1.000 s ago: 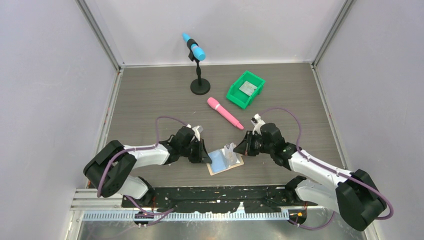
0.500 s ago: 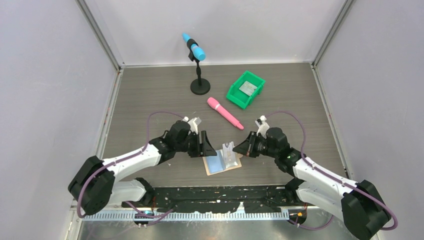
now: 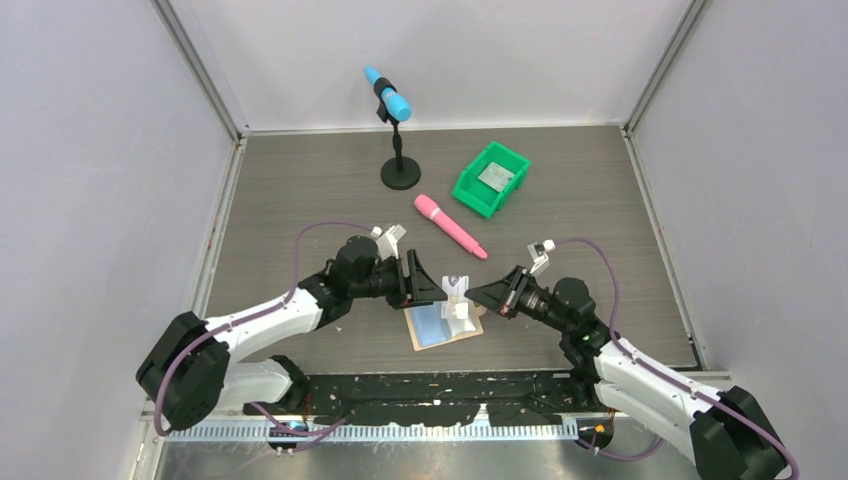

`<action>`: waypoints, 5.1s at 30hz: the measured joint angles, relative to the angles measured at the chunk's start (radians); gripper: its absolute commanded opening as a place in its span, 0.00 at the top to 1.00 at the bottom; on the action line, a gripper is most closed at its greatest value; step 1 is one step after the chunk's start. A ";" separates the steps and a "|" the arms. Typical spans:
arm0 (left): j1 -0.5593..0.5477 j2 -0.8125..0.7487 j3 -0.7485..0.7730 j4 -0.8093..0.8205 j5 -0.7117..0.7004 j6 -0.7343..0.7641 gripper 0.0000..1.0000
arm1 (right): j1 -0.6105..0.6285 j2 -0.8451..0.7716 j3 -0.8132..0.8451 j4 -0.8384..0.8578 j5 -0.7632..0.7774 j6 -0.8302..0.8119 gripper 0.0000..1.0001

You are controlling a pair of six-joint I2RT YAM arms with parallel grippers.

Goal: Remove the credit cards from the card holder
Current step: Remove the credit card from the card holder, then place the credit card in the storage box.

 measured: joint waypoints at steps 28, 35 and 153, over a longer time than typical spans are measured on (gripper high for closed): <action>-0.024 0.121 -0.113 0.410 0.140 -0.181 1.00 | -0.011 0.031 0.044 -0.045 -0.065 -0.068 0.62; -0.023 0.061 -0.120 0.373 0.178 -0.093 1.00 | -0.027 0.073 0.298 -0.373 -0.201 -0.365 0.58; -0.017 -0.582 0.270 -1.013 -0.621 0.603 0.00 | -0.365 1.090 1.037 -0.202 0.671 -0.306 0.95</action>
